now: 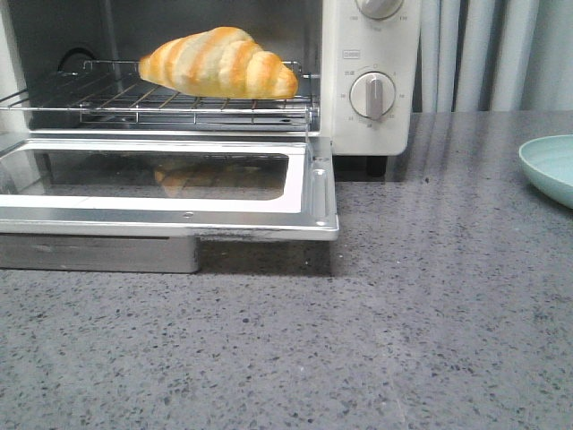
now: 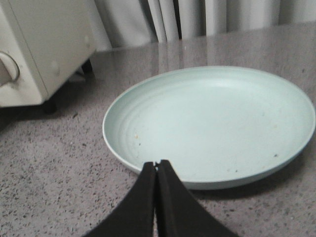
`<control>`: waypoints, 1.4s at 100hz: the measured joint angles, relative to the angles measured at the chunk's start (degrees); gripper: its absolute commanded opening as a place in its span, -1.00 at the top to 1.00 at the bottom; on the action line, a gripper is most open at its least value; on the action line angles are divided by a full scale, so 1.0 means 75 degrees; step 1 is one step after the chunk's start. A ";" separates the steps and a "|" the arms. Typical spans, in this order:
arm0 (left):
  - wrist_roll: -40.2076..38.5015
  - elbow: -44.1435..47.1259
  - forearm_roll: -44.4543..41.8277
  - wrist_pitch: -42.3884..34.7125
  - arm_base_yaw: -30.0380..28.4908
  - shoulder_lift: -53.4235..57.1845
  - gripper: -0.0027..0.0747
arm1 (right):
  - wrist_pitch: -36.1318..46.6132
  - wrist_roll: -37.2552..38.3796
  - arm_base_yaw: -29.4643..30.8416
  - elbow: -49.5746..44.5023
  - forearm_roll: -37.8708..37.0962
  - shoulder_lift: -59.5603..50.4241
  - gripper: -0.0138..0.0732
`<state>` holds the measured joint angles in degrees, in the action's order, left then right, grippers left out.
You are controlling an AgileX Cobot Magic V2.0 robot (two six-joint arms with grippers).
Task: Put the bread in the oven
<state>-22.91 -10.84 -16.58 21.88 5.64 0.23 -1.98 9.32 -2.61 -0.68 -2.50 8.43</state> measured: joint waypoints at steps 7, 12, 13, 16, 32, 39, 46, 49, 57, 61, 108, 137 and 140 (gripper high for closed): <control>0.0000 0.0000 0.0000 0.0000 0.0000 0.0000 0.99 | -0.0014 -0.0152 0.0049 0.0000 0.0012 -0.0115 0.80; 0.0000 0.0000 0.0000 0.0000 0.0000 0.0000 0.99 | -0.0029 -0.0203 0.0111 0.0000 0.0012 -0.0203 0.80; 0.0000 0.0000 0.0000 0.0000 0.0000 0.0000 0.99 | -0.0029 -0.0220 0.0113 0.0000 0.0012 -0.0207 0.80; 0.0000 0.0000 0.0000 0.0000 0.0000 0.0000 0.99 | -0.0059 -0.0237 0.0178 0.0000 0.0012 -0.0254 0.80; 0.0000 0.0000 0.0000 0.0000 0.0000 0.0000 0.99 | -0.0283 -0.0284 0.0582 0.0000 0.0012 -0.0679 0.80; 0.0000 0.0000 0.0000 0.0000 0.0000 0.0000 0.99 | -0.0457 -0.0283 0.0827 0.0000 0.0012 -0.0926 0.80; 0.0000 0.0000 0.0000 0.0000 0.0000 0.0000 0.99 | -0.0695 -0.0283 0.1033 0.0000 0.0012 -0.1137 0.80; 0.0000 0.0000 0.0000 0.0000 0.0000 0.0000 0.99 | -0.0800 -0.0283 0.1088 0.0000 0.0012 -0.1174 0.80; 0.0000 0.0000 0.0000 0.0000 0.0000 0.0000 0.99 | -0.1116 -0.0283 0.1131 0.0000 0.0012 -0.1189 0.80; 0.0000 0.0000 0.0000 0.0000 0.0000 0.0000 0.99 | -0.1277 -0.0283 0.1131 0.0000 0.0012 -0.1189 0.80; 0.0000 0.0000 0.0000 0.0000 0.0000 0.0000 0.99 | -0.2304 -0.0283 0.1143 0.0011 0.0012 -0.1189 0.80; 0.0000 0.0000 0.0000 0.0000 0.0000 0.0000 0.99 | -0.2322 -0.0283 0.0961 0.0011 -0.0228 -0.1189 0.80; 0.0000 0.0000 0.0000 0.0000 0.0000 0.0000 0.99 | -0.2322 -0.0283 0.0930 0.0011 -0.0303 -0.1189 0.80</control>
<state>-22.91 -10.84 -16.58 21.88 5.64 0.23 -19.40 7.19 4.37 -0.59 -4.78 -0.48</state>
